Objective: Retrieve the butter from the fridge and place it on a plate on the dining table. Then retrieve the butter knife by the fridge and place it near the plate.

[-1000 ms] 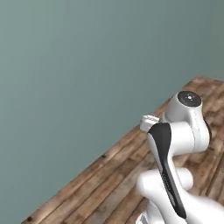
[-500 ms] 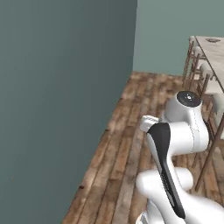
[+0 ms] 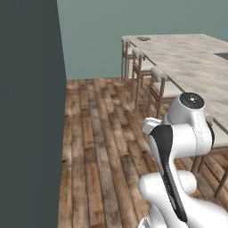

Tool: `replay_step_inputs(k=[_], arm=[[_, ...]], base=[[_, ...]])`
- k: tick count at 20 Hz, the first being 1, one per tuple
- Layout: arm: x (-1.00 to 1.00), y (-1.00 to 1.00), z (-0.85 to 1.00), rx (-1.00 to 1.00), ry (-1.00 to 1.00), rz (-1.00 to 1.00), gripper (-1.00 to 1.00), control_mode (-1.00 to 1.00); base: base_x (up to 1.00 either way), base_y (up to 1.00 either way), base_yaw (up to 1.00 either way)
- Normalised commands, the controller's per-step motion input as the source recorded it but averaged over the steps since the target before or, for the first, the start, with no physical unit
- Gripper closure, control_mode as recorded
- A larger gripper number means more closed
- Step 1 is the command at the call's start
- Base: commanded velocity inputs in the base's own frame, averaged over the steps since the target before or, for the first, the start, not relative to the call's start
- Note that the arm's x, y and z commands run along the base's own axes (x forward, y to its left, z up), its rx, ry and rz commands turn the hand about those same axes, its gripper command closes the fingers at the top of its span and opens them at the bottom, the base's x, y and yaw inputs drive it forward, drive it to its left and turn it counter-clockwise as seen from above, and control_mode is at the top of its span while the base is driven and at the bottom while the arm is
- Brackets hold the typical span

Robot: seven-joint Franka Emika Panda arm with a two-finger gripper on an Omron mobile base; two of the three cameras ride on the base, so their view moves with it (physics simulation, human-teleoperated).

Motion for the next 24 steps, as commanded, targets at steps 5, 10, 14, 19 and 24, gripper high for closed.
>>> replay_step_inputs(k=[5, 10, 14, 19, 24], arm=[[0.00, 0.00, 0.00, 0.00, 0.00, 0.00, 1.00, 1.00], [0.00, 0.00, 0.00, 0.00, 0.00, 0.00, 1.00, 1.00], [0.00, 0.00, 0.00, 0.00, 0.00, 0.00, 1.00, 1.00], [0.00, 0.00, 0.00, 0.00, 0.00, 0.00, 1.00, 1.00], [0.00, 0.00, 0.00, 0.00, 0.00, 0.00, 1.00, 1.00]], base=[[1.00, 0.41, -0.56], [1.00, 0.83, -0.33], [1.00, 0.85, -0.13], [1.00, 0.48, -0.02], [1.00, -0.03, 0.09]])
